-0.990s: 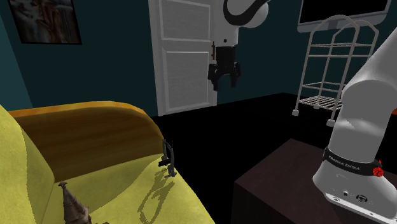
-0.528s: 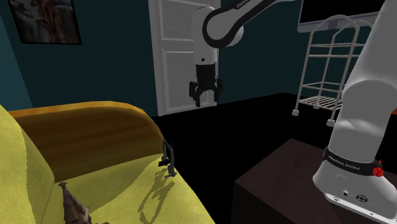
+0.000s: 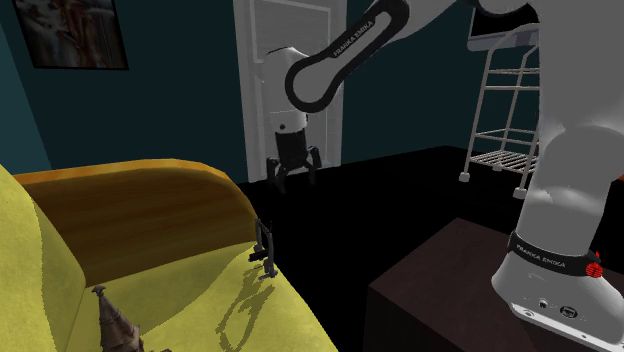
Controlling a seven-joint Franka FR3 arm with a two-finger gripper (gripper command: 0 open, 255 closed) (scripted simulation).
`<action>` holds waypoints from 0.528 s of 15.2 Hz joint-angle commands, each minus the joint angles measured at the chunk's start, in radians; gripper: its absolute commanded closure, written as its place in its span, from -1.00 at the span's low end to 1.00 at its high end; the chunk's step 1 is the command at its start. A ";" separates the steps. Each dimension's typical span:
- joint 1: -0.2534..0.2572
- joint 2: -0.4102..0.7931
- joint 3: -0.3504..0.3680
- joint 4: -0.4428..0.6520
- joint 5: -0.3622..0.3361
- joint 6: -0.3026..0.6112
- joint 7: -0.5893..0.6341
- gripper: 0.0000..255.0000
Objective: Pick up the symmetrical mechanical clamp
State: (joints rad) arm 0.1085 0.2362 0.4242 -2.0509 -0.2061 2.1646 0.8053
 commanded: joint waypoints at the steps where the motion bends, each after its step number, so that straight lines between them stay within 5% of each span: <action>1: 0.028 0.086 -0.008 0.060 -0.049 0.005 0.050 -1.00; 8: 0.150 0.382 -0.061 0.338 -0.162 -0.037 0.163 -1.00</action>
State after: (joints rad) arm 0.2360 0.5696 0.3717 -1.7681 -0.3540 2.1414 0.9531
